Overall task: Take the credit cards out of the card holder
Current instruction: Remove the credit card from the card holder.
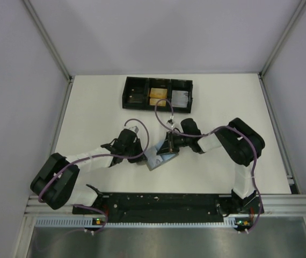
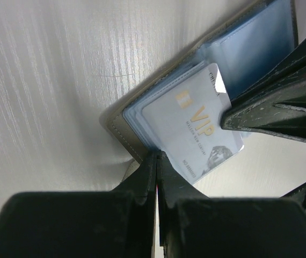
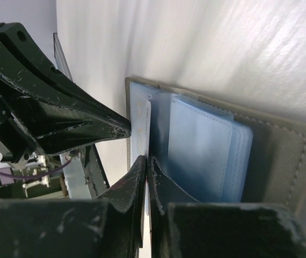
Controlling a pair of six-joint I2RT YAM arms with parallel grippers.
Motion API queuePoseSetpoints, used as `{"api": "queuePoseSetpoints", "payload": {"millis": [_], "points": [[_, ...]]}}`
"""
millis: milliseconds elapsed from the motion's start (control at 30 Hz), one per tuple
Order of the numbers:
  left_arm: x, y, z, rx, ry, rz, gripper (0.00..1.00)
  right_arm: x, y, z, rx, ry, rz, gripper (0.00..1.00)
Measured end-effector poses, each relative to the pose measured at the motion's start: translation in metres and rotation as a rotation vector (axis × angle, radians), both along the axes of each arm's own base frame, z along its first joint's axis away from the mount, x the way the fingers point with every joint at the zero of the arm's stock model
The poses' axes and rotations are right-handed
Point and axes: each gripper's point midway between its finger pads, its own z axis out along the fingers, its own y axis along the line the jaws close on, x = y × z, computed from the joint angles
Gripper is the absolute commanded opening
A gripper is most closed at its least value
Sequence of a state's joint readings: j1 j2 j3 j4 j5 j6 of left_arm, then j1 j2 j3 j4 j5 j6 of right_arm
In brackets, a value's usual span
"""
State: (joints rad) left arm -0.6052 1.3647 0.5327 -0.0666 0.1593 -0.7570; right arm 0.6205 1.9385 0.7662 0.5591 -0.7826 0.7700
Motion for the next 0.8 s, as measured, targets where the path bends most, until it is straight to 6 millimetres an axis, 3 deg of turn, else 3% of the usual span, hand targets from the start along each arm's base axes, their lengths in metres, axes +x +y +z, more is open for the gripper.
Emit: {"api": "queuePoseSetpoints", "payload": {"millis": [367,500,800], "points": [[0.0,-0.001,0.0,-0.002,-0.003,-0.001,0.0,0.008,-0.013,-0.001,0.013,0.016,-0.03,0.0],[-0.001,-0.001,0.003,-0.006,-0.005,-0.005,0.09,0.008,-0.014,-0.001,0.017,0.015,-0.031,0.0],[-0.001,-0.014,0.021,-0.071,-0.016,-0.043,0.06,0.008,-0.013,0.0,0.02,0.01,-0.03,0.0]]}}
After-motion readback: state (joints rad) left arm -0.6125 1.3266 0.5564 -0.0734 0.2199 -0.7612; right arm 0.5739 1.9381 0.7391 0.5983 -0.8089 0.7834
